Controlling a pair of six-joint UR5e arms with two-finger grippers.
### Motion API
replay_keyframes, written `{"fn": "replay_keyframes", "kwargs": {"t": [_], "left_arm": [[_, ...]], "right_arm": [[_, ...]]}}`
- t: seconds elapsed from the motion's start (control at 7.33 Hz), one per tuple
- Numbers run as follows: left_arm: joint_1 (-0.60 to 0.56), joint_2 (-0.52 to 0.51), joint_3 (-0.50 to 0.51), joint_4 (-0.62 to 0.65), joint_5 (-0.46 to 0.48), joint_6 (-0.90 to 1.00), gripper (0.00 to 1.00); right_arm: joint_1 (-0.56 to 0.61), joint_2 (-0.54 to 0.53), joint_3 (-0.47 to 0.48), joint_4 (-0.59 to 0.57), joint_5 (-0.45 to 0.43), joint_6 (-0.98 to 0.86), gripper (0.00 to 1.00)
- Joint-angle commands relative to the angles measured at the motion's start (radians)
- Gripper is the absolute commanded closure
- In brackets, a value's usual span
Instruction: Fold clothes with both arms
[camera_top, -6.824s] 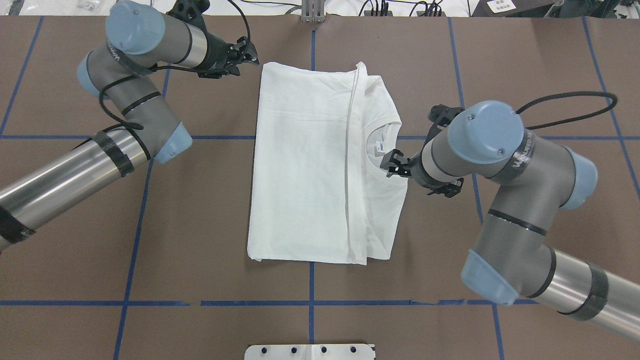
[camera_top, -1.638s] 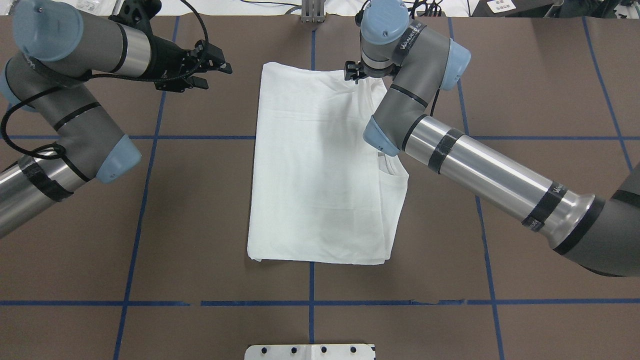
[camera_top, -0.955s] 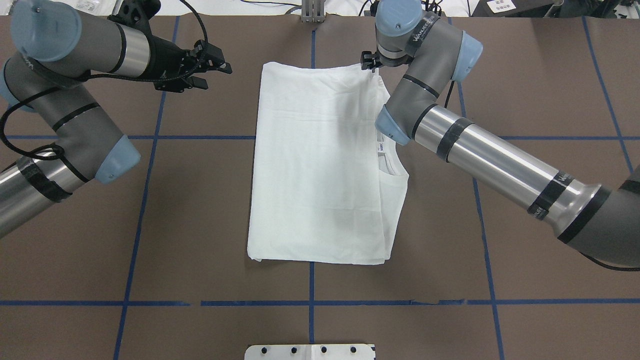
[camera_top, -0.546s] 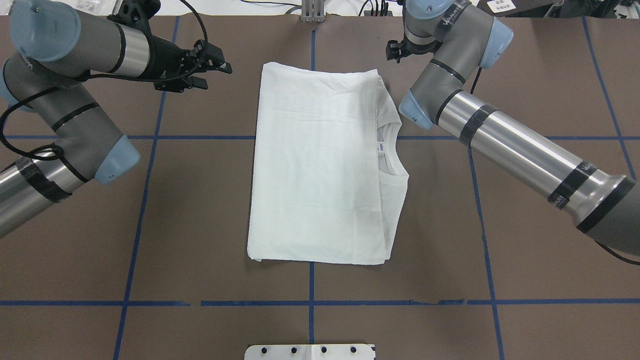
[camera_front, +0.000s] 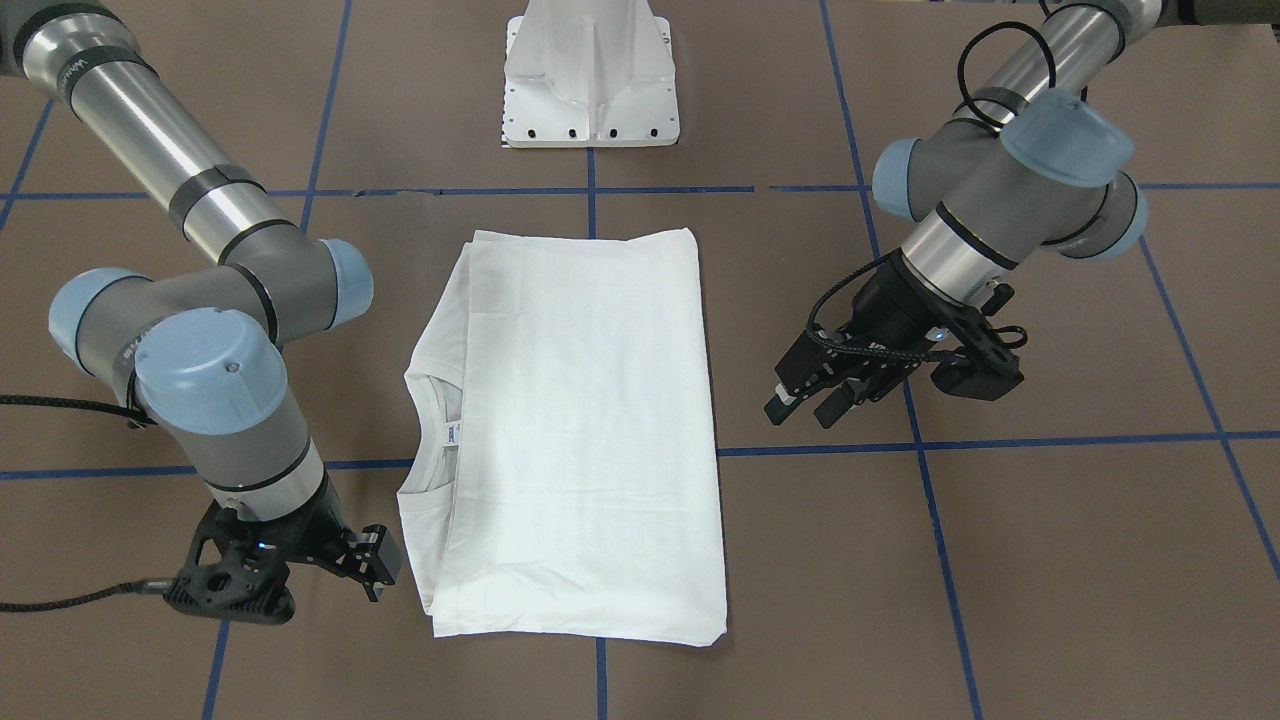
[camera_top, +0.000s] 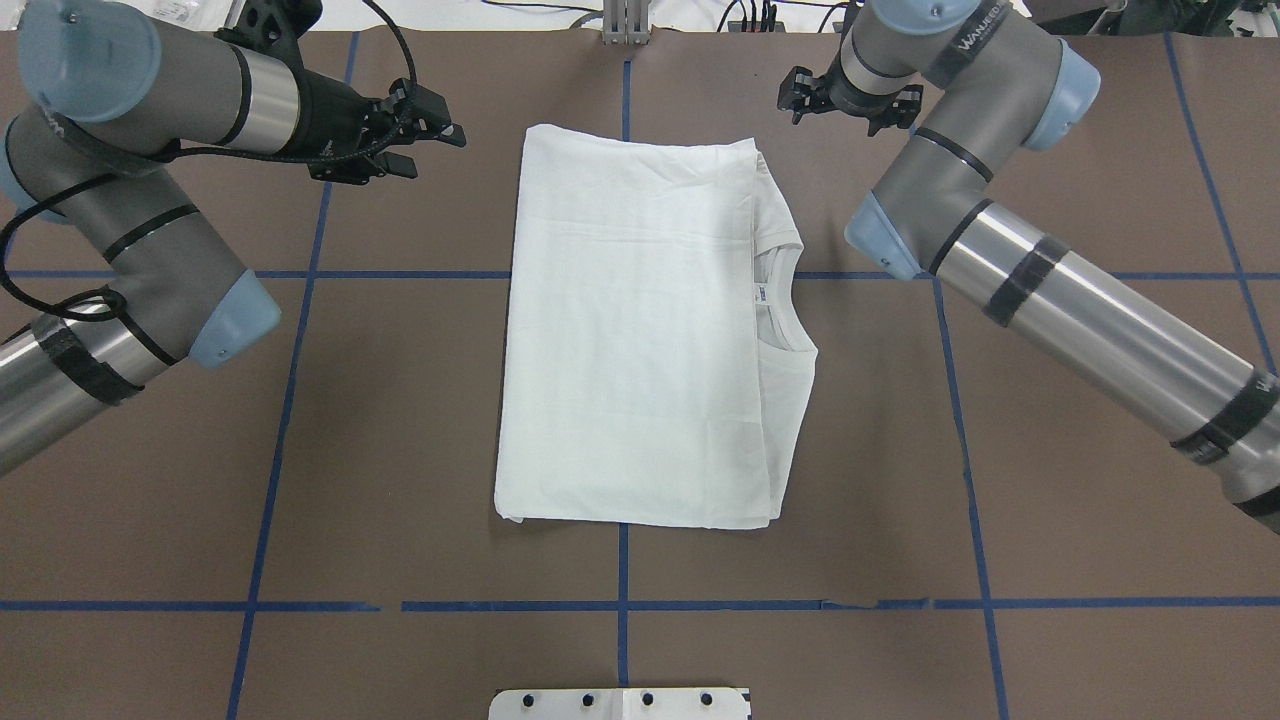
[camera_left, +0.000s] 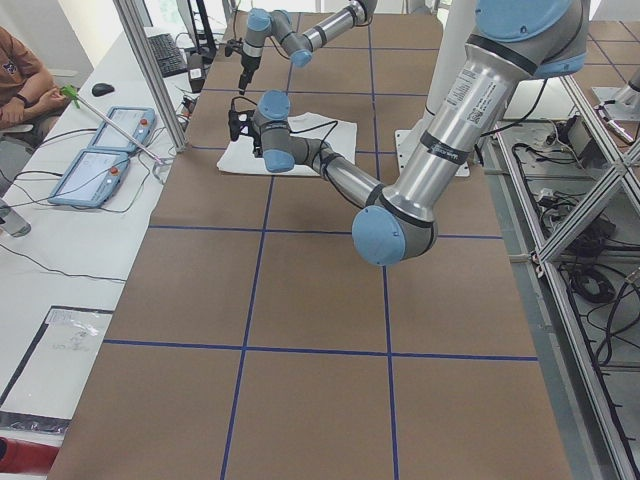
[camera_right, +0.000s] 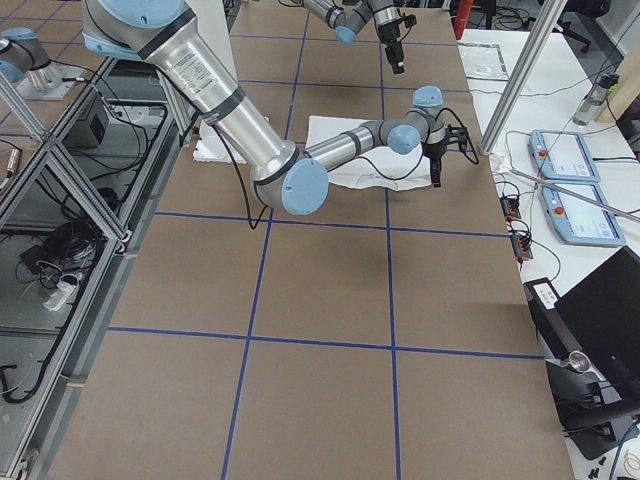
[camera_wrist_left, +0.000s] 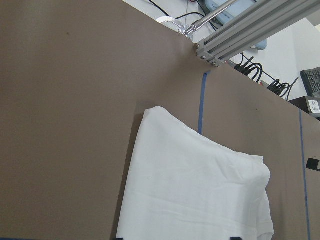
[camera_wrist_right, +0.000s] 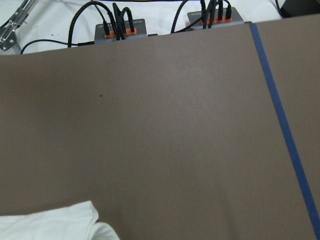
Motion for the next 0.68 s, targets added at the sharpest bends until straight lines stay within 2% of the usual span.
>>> {"fn": "replay_keyframes", "kwargs": {"t": [0.0,0.27,0.41,0.55], "left_arm": [[0.000,0.001,-0.006,0.002,-0.005,0.000,0.24],[0.003,0.018,-0.008,0.002,-0.005,-0.001,0.24],[0.003,0.026,-0.008,0.002,-0.005,-0.002,0.24],[0.007,0.029,-0.010,0.002,-0.005,-0.002,0.23]], "right_arm": [[-0.078,-0.162,0.297,-0.078,0.022,0.326,0.00],[-0.231,-0.248,0.556,-0.272,-0.073,0.591,0.00],[-0.314,-0.299,0.657,-0.308,-0.125,0.735,0.01],[-0.373,-0.322,0.695,-0.309,-0.129,0.904,0.01]]}}
